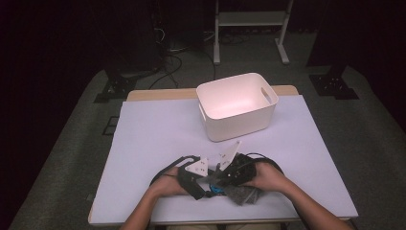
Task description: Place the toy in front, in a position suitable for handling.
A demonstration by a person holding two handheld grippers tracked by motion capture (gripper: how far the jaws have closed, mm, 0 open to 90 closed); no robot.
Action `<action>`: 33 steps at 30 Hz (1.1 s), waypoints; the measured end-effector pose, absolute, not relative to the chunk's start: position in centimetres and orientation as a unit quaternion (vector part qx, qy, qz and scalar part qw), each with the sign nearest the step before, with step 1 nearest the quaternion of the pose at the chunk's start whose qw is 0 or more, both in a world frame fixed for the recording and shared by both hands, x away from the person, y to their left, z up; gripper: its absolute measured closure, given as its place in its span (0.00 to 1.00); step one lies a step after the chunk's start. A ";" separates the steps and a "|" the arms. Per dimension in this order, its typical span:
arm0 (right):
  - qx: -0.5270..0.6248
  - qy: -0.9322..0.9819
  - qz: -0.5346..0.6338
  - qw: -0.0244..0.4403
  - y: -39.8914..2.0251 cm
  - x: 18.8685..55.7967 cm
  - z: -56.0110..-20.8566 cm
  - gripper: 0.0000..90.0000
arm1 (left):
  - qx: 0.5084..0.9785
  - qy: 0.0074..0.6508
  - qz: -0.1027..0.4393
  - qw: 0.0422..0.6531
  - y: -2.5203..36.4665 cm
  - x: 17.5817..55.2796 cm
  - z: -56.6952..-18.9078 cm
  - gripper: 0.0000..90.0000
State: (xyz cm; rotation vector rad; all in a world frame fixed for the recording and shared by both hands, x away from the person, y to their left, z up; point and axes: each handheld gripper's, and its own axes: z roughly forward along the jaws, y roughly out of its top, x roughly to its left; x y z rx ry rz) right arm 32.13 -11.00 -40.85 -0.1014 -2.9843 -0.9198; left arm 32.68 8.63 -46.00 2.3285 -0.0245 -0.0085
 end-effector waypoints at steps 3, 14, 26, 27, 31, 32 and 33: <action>-0.046 -0.954 -0.296 0.000 -12.5 32.3 -40.5 0.89 | 0.918 -0.009 -0.003 0.396 8.6 32.7 -46.0 0.29; -0.060 -0.951 -0.302 -0.002 -12.7 33.2 -40.6 0.89 | 0.918 -0.008 -0.002 0.396 8.6 32.7 -46.0 0.30; -0.057 -0.953 -0.298 -0.013 -12.7 33.3 -40.6 0.89 | 0.920 -0.006 -0.001 0.393 8.5 32.7 -46.0 0.29; -0.060 -0.952 -0.300 -0.014 -13.0 33.2 -40.5 0.89 | 0.919 -0.006 -0.001 0.393 8.5 32.6 -46.0 0.29; -0.071 -0.951 -0.300 -0.022 -14.6 33.0 -40.2 0.89 | 0.918 -0.006 -0.002 0.397 8.5 32.7 -46.0 0.29; -0.074 -0.951 -0.299 -0.022 -15.0 33.0 -40.2 0.89 | 0.918 -0.006 -0.002 0.397 8.5 32.7 -46.0 0.29; -0.077 -0.951 -0.299 -0.023 -15.4 33.1 -40.2 0.89 | 0.918 -0.006 -0.002 0.398 8.5 32.7 -46.1 0.29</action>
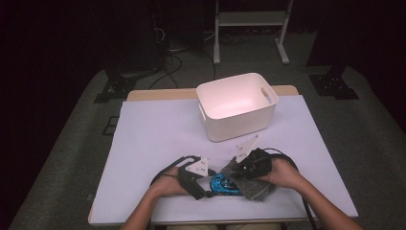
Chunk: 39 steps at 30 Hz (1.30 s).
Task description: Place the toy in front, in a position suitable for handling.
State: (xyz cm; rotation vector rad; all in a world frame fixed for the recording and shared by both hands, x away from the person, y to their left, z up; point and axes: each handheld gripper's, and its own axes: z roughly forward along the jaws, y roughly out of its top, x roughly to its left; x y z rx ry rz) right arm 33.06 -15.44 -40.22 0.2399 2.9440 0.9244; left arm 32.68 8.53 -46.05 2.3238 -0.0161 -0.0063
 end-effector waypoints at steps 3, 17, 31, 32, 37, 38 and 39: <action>0.091 0.949 0.301 0.018 -16.5 33.2 -40.4 0.89 | 0.917 -0.005 -0.004 0.398 8.5 32.7 -46.0 0.29; 0.072 0.945 0.318 0.012 -14.2 33.5 -40.8 0.89 | 0.918 -0.007 0.002 0.397 7.1 32.5 -46.1 0.26; 0.115 0.942 0.314 0.032 -19.7 32.2 -40.4 0.89 | 0.918 -0.006 0.002 0.397 7.1 32.5 -46.1 0.26; 0.118 0.941 0.314 0.034 -20.0 32.0 -40.4 0.89 | 0.917 -0.005 0.001 0.399 7.1 32.5 -46.2 0.26; 0.132 0.938 0.318 0.030 -21.7 31.2 -40.5 0.89 | 0.916 -0.006 0.001 0.401 7.1 32.5 -46.2 0.26; 0.132 0.937 0.321 0.028 -21.7 31.0 -40.6 0.89 | 0.916 -0.006 0.000 0.401 7.1 32.5 -46.2 0.26; 0.129 0.937 0.324 0.026 -21.7 30.8 -40.7 0.89 | 0.916 -0.006 0.001 0.401 7.1 32.5 -46.2 0.26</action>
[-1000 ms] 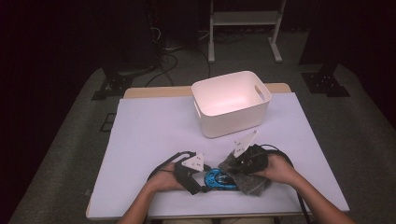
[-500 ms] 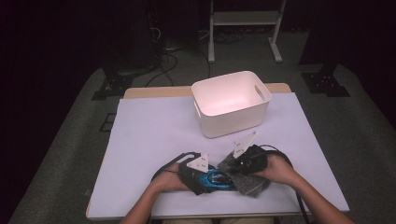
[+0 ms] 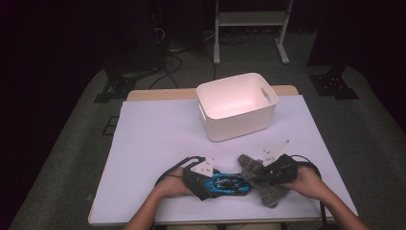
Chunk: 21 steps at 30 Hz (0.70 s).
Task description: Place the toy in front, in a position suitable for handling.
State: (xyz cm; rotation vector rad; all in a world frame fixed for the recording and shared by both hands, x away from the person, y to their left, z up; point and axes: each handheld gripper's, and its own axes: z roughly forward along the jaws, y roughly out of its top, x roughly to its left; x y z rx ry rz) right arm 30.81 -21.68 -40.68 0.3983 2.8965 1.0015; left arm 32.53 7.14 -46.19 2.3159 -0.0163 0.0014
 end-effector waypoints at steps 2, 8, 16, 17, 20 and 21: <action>0.122 0.936 0.328 0.022 -21.2 30.5 -40.8 0.89 | 0.916 -0.006 0.001 0.401 7.1 32.5 -46.2 0.26; 0.096 0.939 0.331 0.013 -19.0 30.3 -40.9 0.88 | 0.916 -0.006 0.001 0.402 7.2 32.5 -46.2 0.26; 0.122 0.933 0.339 0.017 -20.9 30.3 -41.1 0.88 | 0.919 -0.006 0.002 0.394 7.1 32.5 -46.1 0.26; 0.127 0.932 0.339 0.019 -21.3 30.2 -41.1 0.88 | 0.919 -0.007 0.003 0.393 7.1 32.5 -46.0 0.26; 0.142 0.929 0.340 0.020 -22.4 29.9 -41.3 0.88 | 0.922 -0.008 0.005 0.388 7.1 32.5 -45.9 0.26; 0.146 0.929 0.339 0.019 -22.7 29.8 -41.5 0.88 | 0.922 -0.008 0.005 0.387 7.1 32.5 -45.9 0.26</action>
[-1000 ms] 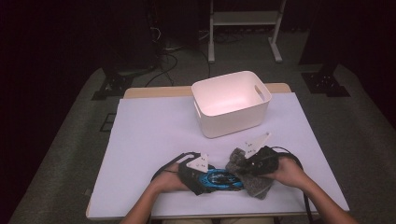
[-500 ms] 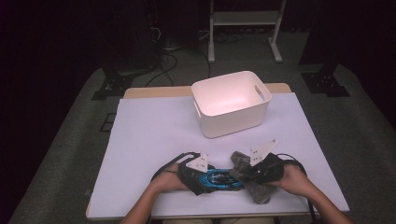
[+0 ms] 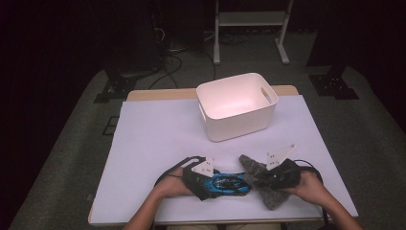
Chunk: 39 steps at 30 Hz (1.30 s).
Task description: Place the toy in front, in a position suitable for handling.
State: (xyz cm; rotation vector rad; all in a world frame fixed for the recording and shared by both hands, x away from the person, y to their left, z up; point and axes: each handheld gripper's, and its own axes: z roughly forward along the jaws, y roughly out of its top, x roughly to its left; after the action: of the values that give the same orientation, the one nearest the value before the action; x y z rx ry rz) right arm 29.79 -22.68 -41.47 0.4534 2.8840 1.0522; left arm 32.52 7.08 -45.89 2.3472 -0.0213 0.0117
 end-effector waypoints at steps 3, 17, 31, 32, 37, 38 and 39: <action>0.148 0.928 0.341 0.021 -23.2 29.6 -41.8 0.88 | 0.923 -0.009 0.005 0.384 7.1 32.5 -45.8 0.26; 0.097 0.933 0.345 0.011 -17.9 30.7 -41.1 0.88 | 0.923 -0.005 0.004 0.384 7.1 32.5 -45.8 0.26; 0.121 0.928 0.351 0.014 -19.9 30.7 -41.6 0.88 | 0.931 0.002 -0.001 0.365 7.4 32.5 -45.4 0.26; 0.122 0.928 0.351 0.013 -19.9 30.7 -41.6 0.88 | 0.931 0.005 -0.002 0.364 7.6 32.5 -45.3 0.26; 0.124 0.928 0.351 0.012 -20.0 30.7 -41.7 0.89 | 0.930 0.012 -0.007 0.368 8.5 32.8 -44.9 0.25; 0.125 0.927 0.353 0.011 -20.1 30.7 -41.8 0.89 | 0.929 0.012 -0.006 0.370 8.7 32.9 -44.7 0.25; 0.127 0.926 0.355 0.010 -20.1 30.7 -41.8 0.89 | 0.928 0.012 -0.008 0.373 8.9 32.9 -44.6 0.25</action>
State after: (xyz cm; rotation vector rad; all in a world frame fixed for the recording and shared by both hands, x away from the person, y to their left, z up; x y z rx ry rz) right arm 30.70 -20.13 -41.82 0.3963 2.8918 1.1068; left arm 32.93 8.92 -44.57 2.3770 0.0313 -0.0217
